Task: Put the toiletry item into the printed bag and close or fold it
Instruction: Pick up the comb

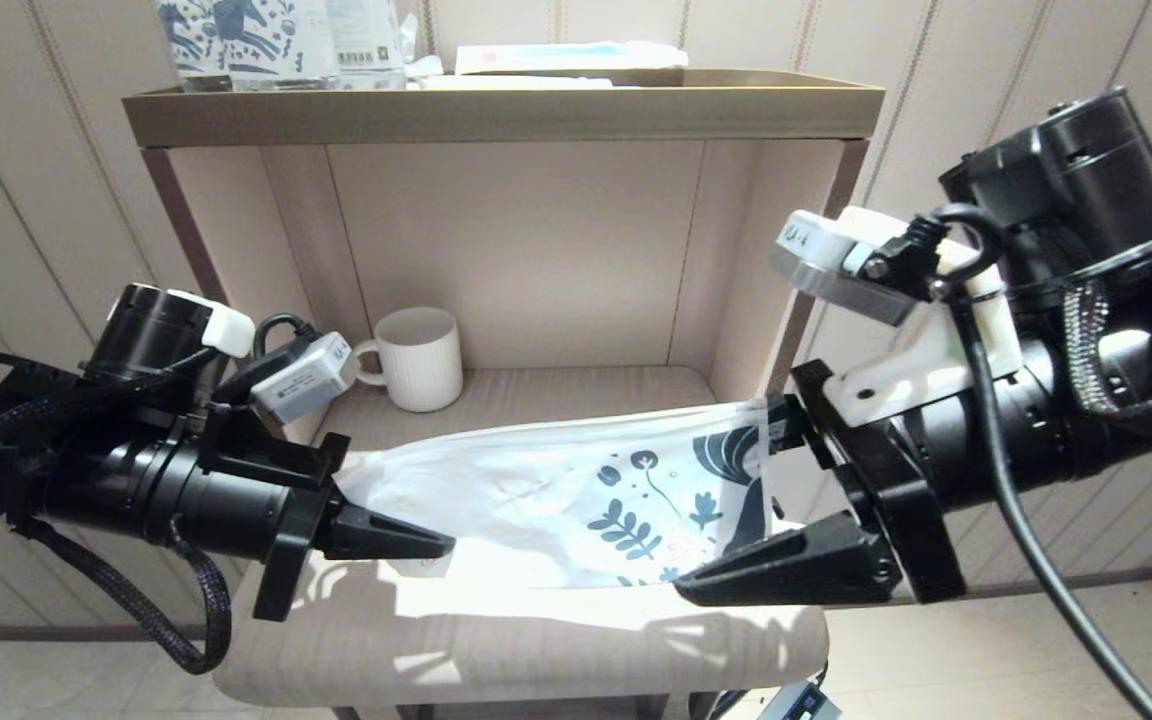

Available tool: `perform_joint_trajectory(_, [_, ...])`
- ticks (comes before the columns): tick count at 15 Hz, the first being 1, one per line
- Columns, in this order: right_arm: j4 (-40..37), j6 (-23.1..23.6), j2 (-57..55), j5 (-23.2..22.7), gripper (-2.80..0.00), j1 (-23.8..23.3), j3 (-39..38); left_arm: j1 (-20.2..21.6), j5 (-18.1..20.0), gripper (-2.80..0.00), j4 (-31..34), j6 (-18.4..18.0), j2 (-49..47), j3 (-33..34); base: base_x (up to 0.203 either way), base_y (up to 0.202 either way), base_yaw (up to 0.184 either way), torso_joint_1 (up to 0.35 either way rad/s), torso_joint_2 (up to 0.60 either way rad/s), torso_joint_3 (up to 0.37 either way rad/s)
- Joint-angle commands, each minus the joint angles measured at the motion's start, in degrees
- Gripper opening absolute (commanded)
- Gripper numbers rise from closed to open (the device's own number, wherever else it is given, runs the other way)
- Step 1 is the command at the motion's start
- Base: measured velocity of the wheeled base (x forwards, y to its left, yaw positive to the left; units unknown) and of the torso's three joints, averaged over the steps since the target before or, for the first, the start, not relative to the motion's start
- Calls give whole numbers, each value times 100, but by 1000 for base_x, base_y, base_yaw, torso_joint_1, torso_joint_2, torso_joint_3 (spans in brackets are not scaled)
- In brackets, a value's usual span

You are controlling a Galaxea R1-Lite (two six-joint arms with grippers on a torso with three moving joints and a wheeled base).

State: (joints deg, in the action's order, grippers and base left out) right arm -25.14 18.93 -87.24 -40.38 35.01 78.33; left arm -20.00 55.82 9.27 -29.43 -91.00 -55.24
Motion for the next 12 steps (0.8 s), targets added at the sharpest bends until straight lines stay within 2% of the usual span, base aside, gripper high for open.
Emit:
perform_joint_trajectory(1, [-25, 6, 260, -32, 0, -176, -79, 31, 17, -280, 5, -18, -101, -39, 0, 0, 0, 0, 0, 0])
perform_joint_trajectory(12, [-51, -239, 1750, -16, 0, -1193, -1011, 199, 8, -280, -224, 10, -182, -57, 0, 0, 0, 0, 0, 0])
